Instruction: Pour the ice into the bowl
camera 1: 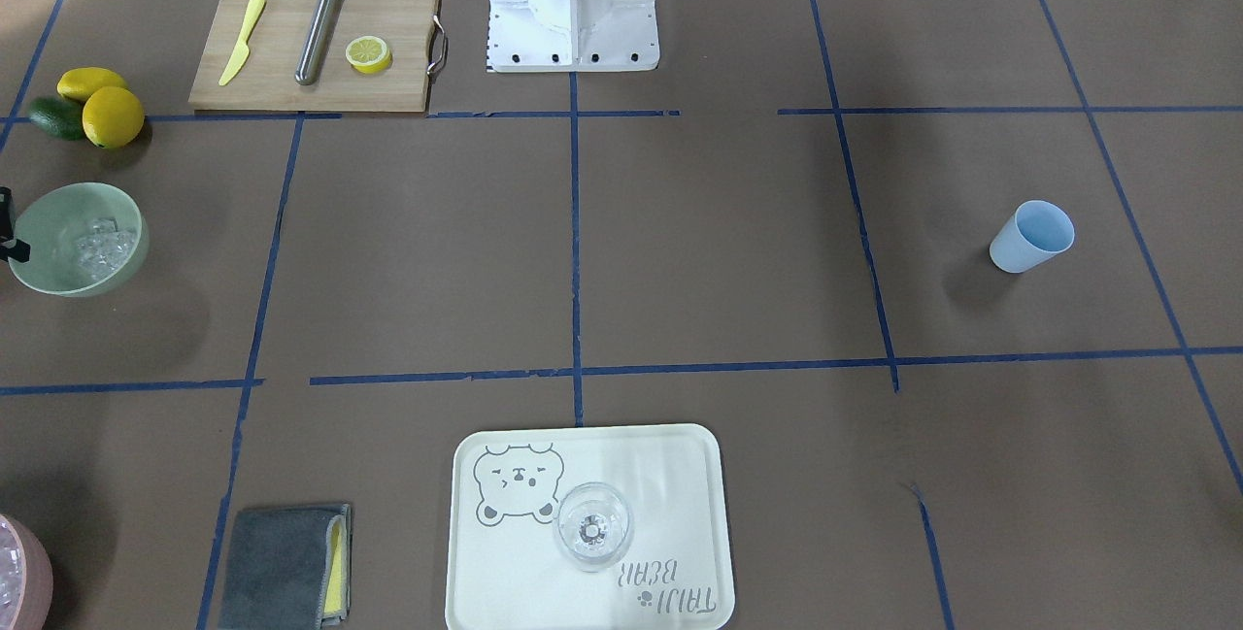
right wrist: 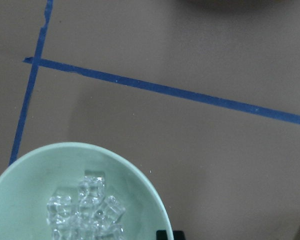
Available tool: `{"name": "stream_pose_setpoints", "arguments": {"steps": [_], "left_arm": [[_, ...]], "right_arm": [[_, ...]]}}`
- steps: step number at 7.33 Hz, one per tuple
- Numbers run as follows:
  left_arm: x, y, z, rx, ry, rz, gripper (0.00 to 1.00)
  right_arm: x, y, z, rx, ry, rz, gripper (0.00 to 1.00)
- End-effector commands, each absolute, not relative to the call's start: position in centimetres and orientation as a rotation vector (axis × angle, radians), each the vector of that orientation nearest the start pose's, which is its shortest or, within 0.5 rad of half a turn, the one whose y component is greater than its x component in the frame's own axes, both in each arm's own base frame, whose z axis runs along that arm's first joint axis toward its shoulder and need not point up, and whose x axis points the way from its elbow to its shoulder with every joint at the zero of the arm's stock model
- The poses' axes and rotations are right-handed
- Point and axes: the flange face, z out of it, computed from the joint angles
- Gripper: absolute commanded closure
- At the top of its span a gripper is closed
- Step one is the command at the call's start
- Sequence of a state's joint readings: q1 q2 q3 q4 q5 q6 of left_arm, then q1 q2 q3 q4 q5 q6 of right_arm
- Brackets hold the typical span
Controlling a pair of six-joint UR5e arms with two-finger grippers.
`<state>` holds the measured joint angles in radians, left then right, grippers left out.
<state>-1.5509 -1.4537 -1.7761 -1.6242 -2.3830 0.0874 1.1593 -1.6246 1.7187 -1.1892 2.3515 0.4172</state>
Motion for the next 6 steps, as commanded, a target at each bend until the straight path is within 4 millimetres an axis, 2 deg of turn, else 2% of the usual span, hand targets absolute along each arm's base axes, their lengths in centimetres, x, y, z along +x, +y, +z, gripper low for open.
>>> {"name": "stream_pose_setpoints", "arguments": {"steps": [1,3,4,5,6], "left_arm": [[-5.2,-45.1,60.4,0.162,0.806,0.159,0.0],[-5.2,-45.1,60.5,0.161,0.807,0.159,0.0],[-5.2,-45.1,60.6,0.159,0.806,0.158,0.0],[-5.2,-45.1,60.6,0.159,0.806,0.158,0.0],[-5.2,-45.1,60.6,0.159,0.806,0.158,0.0]], "right_arm": [[-17.1,-45.6,58.7,0.122,-0.88,-0.166,1.0],[-17.6,-45.1,61.6,0.13,-0.89,-0.175,1.0],[-18.0,-45.0,61.4,0.13,-0.898,-0.173,1.0],[-18.2,-44.9,61.4,0.129,-0.899,-0.179,0.56],[-18.3,-45.1,61.0,0.138,-0.903,-0.183,0.01]]}}
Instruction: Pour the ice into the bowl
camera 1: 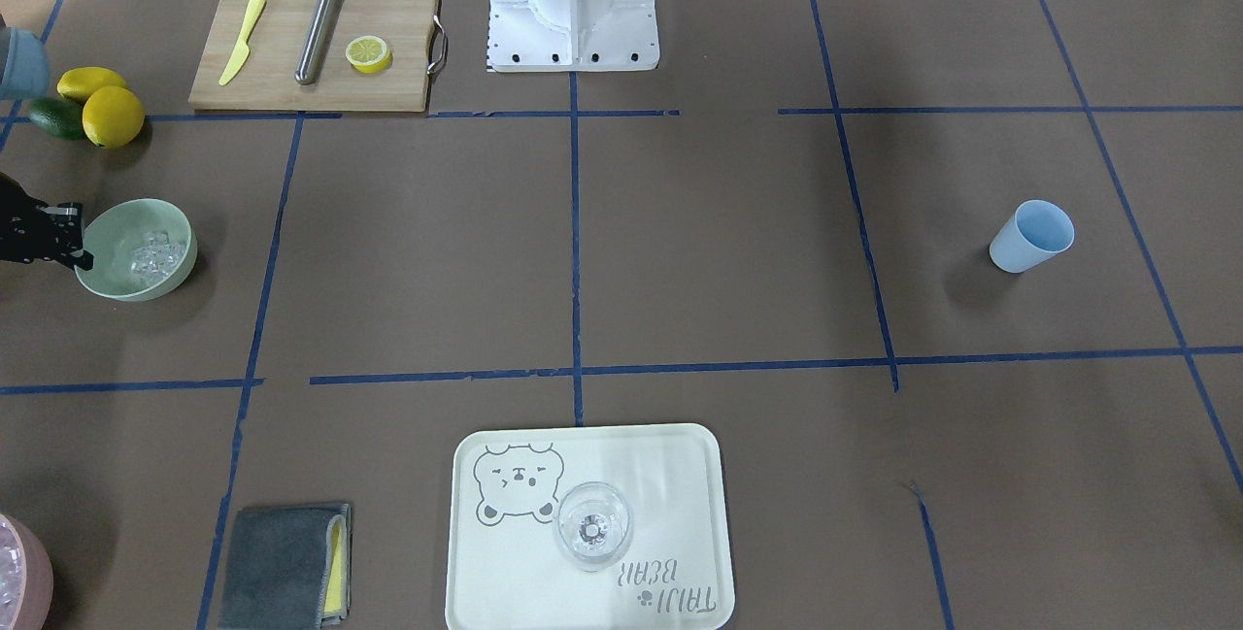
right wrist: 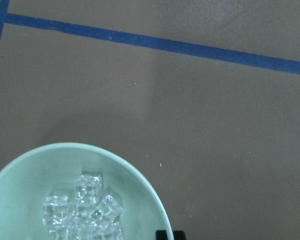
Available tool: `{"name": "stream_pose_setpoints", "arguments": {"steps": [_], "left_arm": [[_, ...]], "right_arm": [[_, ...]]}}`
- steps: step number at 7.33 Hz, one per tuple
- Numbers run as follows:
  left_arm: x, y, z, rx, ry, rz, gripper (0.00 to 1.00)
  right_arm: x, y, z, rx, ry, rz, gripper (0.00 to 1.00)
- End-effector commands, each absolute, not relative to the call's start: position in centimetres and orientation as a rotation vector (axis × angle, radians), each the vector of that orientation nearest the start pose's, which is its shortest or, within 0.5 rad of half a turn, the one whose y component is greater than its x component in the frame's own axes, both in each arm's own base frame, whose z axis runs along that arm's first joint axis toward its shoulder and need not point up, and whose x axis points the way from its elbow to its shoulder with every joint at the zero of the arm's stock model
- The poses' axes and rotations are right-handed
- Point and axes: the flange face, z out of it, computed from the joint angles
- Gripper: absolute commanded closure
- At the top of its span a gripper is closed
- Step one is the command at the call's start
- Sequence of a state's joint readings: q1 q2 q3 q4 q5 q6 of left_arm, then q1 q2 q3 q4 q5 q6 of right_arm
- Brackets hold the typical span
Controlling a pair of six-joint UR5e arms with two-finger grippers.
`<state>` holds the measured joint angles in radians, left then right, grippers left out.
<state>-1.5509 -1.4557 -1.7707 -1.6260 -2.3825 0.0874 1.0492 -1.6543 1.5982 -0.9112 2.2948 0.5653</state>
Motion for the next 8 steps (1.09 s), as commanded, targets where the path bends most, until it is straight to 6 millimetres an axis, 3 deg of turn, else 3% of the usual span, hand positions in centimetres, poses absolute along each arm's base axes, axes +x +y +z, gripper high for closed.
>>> {"name": "stream_pose_setpoints", "arguments": {"steps": [1,3,5,6,7,8], "left_arm": [[-5.2,-45.1,60.6,0.158,0.806,0.157,0.0],[-5.3,-45.3,60.7,0.157,0.806,0.155,0.0],[-5.3,-45.3,60.7,0.157,0.806,0.155,0.0],[-5.2,-45.3,60.8,0.155,0.806,0.156,0.0],[-5.3,-45.2,60.7,0.151,0.806,0.153,0.0],[-5.2,-45.2,60.9,0.145,0.807,0.152,0.0]], "right_arm": [[-18.3,-45.6,60.0,0.165,-0.902,-0.187,0.0],[-13.1,-47.3,60.2,0.212,-0.872,-0.135,0.0],[-2.4,-48.6,62.2,0.214,-0.747,-0.182,0.0],[3.2,-48.8,62.3,0.186,-0.715,-0.179,0.0],[6.1,-48.1,63.4,0.102,-0.703,-0.118,0.0],[7.5,-46.4,65.1,0.053,-0.662,-0.087,0.0]]}}
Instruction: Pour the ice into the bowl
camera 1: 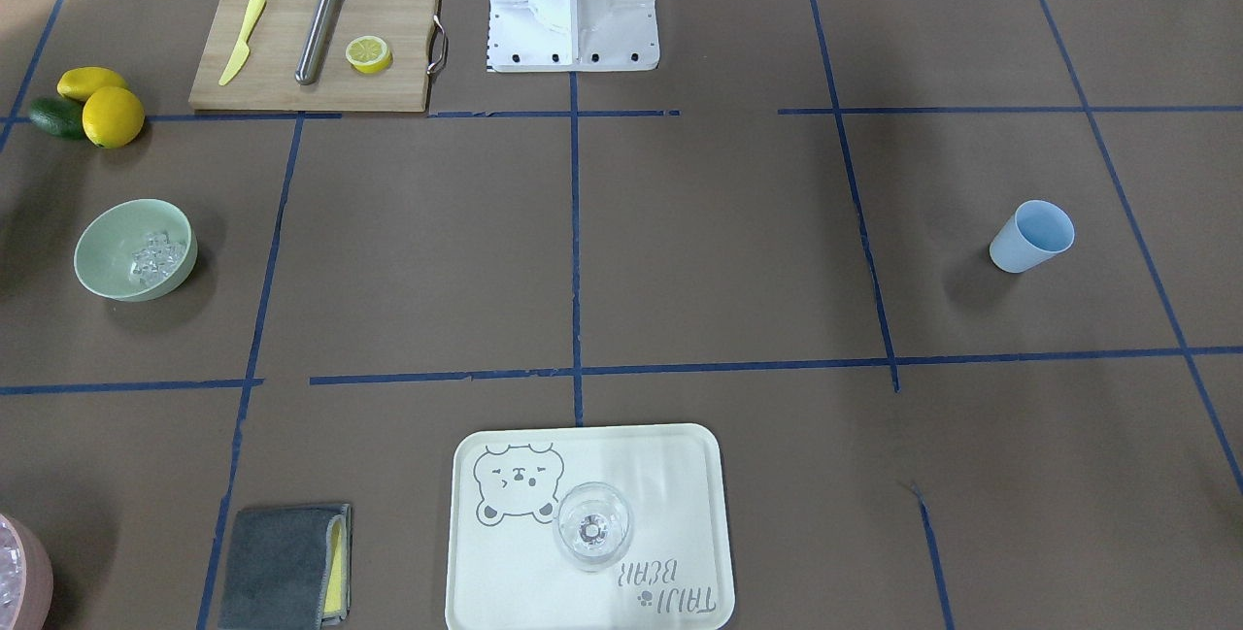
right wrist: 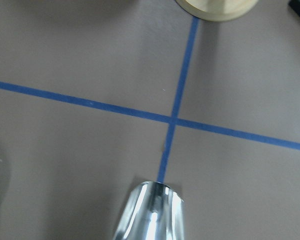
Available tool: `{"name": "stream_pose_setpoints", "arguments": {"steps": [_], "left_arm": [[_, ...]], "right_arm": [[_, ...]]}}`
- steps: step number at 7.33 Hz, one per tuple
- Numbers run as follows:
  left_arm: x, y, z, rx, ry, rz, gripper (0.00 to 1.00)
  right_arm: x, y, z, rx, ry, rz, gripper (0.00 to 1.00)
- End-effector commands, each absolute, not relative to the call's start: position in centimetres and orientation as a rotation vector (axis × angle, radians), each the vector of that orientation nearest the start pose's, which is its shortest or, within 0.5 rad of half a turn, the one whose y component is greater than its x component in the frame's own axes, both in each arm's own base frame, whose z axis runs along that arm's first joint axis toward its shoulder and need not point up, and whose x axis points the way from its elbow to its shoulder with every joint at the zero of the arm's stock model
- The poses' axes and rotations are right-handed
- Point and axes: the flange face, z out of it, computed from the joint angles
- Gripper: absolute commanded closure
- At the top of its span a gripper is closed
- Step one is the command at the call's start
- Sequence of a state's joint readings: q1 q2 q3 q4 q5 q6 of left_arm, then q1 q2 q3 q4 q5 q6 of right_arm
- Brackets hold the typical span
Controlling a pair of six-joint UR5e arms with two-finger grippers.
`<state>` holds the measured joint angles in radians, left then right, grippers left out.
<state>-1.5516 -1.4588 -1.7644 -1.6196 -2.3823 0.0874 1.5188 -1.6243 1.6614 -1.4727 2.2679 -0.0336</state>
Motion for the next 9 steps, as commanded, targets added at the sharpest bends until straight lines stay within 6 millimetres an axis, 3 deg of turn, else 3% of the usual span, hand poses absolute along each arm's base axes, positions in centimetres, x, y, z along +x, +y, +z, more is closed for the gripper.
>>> {"name": "stream_pose_setpoints", "arguments": {"steps": [1,4,7,9], "left_arm": [[-5.2,-45.1,61.4,0.136,0.807,0.148,0.0],[-5.3,-44.7,62.2,0.125,0.809,0.142,0.0],[-5.3,-44.9,61.8,0.137,0.807,0.147,0.0],[-5.3,-44.9,61.9,0.132,0.807,0.145,0.0]], "right_arm": [[8.3,-45.8,65.5,0.05,-0.65,-0.072,0.0],[8.0,-46.2,64.5,0.065,-0.672,-0.078,0.0],[7.3,-47.1,63.9,0.073,-0.679,-0.085,0.0],[5.7,-47.4,63.7,0.072,-0.683,-0.131,0.0]]}}
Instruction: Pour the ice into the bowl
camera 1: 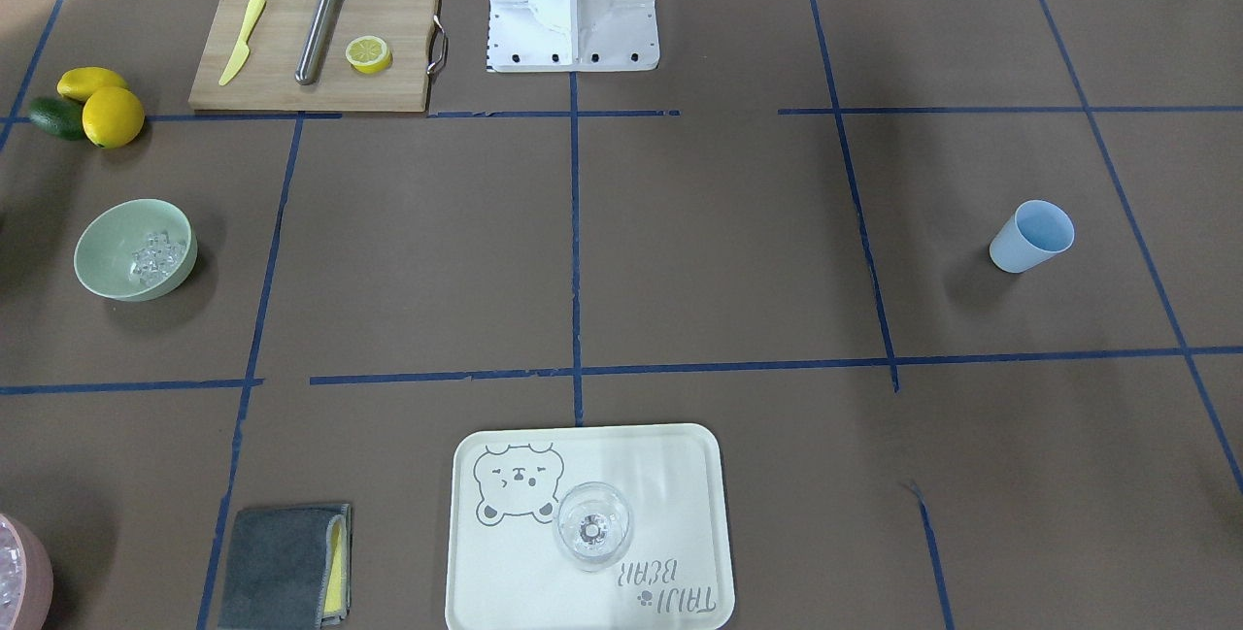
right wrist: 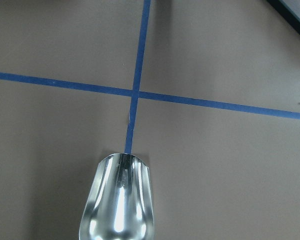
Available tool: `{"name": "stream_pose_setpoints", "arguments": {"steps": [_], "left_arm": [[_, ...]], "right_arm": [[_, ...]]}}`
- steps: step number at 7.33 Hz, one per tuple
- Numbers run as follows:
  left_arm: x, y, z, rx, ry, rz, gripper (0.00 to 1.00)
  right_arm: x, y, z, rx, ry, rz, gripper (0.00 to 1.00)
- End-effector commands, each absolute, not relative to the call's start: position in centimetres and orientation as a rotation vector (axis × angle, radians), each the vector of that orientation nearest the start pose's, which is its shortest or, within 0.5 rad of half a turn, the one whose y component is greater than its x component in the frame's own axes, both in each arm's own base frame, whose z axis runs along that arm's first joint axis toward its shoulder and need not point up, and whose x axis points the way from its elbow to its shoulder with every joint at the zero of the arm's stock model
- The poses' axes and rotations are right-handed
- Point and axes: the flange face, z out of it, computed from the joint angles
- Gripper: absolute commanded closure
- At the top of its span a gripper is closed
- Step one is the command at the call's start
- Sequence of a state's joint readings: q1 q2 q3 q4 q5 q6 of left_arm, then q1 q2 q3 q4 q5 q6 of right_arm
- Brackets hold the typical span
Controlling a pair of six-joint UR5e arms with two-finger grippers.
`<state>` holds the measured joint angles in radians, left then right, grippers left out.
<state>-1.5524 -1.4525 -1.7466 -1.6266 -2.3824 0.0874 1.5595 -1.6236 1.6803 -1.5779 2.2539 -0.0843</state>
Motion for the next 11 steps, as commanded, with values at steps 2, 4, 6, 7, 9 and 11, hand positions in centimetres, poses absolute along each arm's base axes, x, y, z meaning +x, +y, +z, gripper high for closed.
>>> {"name": "stream_pose_setpoints", "arguments": {"steps": [2,4,6,7,9,11], "left_arm": [[-5.3,-44.9,61.9,0.132,0.807,0.145,0.0],[-5.3,-44.8,62.0,0.13,0.807,0.143,0.0],[-5.3,-44.8,62.0,0.131,0.807,0.144,0.0],[-5.3,-44.8,62.0,0.131,0.807,0.144,0.0],[-5.3,-44.8,62.0,0.131,0.807,0.144,0.0],[-5.3,-44.8,62.0,0.131,0.807,0.144,0.0]], "right_arm": [[5.3,-47.0,62.9,0.086,-0.704,-0.143,0.0],[5.3,-45.8,63.8,0.064,-0.703,-0.137,0.0],[5.3,-45.7,63.9,0.052,-0.711,-0.12,0.0],[5.2,-45.5,64.0,0.05,-0.713,-0.12,0.0],[5.2,-45.3,64.2,0.049,-0.711,-0.121,0.0],[5.1,-45.3,64.2,0.049,-0.711,-0.131,0.0]]}}
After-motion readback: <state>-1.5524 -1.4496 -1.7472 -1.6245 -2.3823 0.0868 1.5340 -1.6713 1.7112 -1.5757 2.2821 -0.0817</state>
